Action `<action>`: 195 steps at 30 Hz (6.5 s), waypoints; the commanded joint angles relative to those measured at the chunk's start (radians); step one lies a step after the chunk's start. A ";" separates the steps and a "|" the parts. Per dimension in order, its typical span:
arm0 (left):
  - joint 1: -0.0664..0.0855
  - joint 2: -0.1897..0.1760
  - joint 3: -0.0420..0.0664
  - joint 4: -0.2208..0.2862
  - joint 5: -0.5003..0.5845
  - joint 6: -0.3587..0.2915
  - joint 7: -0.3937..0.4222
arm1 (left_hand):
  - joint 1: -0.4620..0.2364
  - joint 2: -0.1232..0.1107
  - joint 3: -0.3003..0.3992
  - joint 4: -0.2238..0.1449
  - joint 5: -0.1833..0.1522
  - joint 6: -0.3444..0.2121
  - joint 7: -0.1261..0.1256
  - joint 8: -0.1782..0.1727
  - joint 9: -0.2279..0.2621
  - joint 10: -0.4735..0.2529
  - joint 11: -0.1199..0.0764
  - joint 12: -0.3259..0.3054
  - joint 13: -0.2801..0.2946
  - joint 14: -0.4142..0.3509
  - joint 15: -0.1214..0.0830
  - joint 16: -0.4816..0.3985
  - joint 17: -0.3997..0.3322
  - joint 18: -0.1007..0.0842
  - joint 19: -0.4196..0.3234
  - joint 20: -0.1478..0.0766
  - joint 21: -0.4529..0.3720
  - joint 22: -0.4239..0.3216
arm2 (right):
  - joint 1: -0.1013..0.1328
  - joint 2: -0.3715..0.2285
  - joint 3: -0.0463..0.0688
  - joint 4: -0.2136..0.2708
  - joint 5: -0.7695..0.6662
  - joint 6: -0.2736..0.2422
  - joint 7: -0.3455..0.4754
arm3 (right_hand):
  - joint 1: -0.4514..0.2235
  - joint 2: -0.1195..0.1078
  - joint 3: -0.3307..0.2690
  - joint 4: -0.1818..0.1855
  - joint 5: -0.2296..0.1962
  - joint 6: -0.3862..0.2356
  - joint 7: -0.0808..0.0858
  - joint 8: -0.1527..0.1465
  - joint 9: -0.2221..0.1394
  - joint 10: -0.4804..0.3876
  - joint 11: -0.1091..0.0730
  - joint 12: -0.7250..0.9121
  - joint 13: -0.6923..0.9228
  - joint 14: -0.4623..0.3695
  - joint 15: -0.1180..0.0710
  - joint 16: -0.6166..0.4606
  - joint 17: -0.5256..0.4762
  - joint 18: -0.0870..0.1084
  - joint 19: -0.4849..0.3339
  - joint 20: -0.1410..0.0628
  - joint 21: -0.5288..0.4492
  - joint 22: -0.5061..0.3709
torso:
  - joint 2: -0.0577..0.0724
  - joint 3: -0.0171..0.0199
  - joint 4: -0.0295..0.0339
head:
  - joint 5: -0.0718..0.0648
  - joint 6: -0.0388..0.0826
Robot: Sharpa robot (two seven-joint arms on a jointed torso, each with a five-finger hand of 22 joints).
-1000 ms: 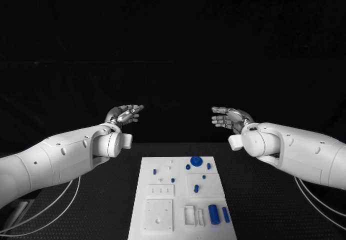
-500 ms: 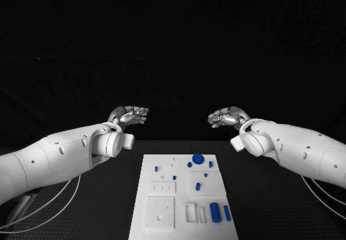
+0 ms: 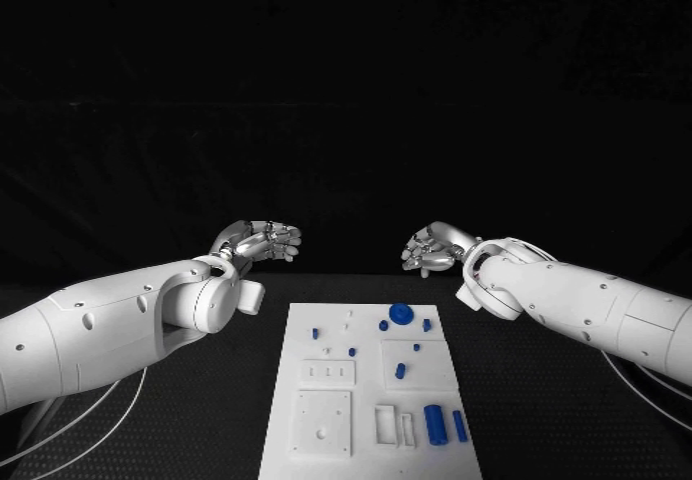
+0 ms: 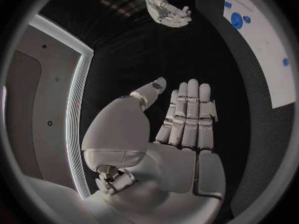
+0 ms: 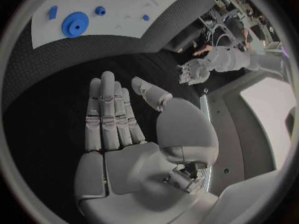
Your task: Assemble the parts on the task board
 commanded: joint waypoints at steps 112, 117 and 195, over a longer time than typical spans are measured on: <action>0.005 -0.030 0.002 0.103 -0.002 0.071 0.006 | -0.061 -0.006 0.008 -0.018 0.000 -0.008 0.015 -0.038 -0.009 -0.008 0.015 -0.055 -0.016 0.006 0.003 -0.042 0.036 0.010 -0.015 0.004 0.025 0.021 | -0.086 0.107 0.016 0.069 -0.900 -0.188 -0.302 | 0.058 -0.050 0.140 0.026 -0.099 0.154 -0.053 -0.020 0.025 0.167 -0.057 -0.051 0.027 0.064 -0.064 0.570 0.159 0.013 0.239 -0.136 0.461 0.067 | 0.152 -0.0207 0.0650 | -0.042 0.041; 0.005 -0.030 0.003 0.104 -0.002 0.072 0.006 | -0.061 -0.006 0.008 -0.019 0.000 -0.008 0.015 -0.038 -0.009 -0.008 0.015 -0.056 -0.016 0.006 0.003 -0.042 0.037 0.010 -0.015 0.004 0.026 0.021 | -0.086 0.125 0.016 0.062 -0.905 -0.190 -0.304 | 0.059 -0.054 0.146 0.029 -0.099 0.156 -0.053 -0.020 0.027 0.169 -0.057 -0.052 0.028 0.063 -0.064 0.573 0.158 0.013 0.239 -0.137 0.464 0.066 | 0.154 -0.0205 0.0672 | -0.042 0.044; 0.025 -0.027 0.004 0.116 -0.002 0.072 0.001 | -0.065 -0.008 0.011 -0.021 0.000 -0.009 0.016 -0.042 -0.008 -0.006 0.016 -0.064 -0.017 0.007 0.004 -0.049 0.046 0.011 -0.017 0.005 0.029 0.021 | -0.088 0.190 0.000 -0.015 -0.896 -0.091 -0.297 | 0.048 -0.079 0.152 0.029 -0.095 0.153 -0.051 -0.027 0.030 0.170 -0.055 -0.064 0.031 0.060 -0.062 0.580 0.148 0.013 0.229 -0.135 0.474 0.066 | 0.178 -0.0350 0.0782 | -0.030 0.037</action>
